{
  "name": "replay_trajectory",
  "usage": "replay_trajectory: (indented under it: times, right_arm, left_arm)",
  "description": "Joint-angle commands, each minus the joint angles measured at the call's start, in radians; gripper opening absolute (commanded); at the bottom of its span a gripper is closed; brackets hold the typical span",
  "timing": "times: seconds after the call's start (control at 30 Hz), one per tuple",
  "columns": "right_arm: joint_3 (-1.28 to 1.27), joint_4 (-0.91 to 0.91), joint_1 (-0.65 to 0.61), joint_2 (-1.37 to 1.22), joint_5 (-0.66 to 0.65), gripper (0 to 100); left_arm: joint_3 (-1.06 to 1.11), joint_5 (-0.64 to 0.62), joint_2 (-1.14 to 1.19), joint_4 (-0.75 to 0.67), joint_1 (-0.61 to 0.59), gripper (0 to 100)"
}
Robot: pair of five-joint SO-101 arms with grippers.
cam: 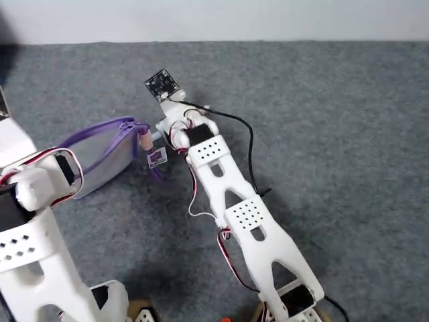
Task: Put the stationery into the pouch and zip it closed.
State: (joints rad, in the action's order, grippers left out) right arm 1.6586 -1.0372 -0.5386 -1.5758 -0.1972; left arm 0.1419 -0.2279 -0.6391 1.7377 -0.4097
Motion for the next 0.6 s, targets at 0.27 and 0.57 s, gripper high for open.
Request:
replay_trajectory:
  times: [0.27,0.57]
  right_arm:
    - [0.023,-0.458,0.044,0.246,-0.015,0.8]
    - [0.021,-0.756,0.044,0.387,-0.017,1.3]
  left_arm:
    - [-0.004,-0.009,-0.009,0.008,0.011,1]
    - [-0.002,-0.009,-0.009,0.008,0.011,1]
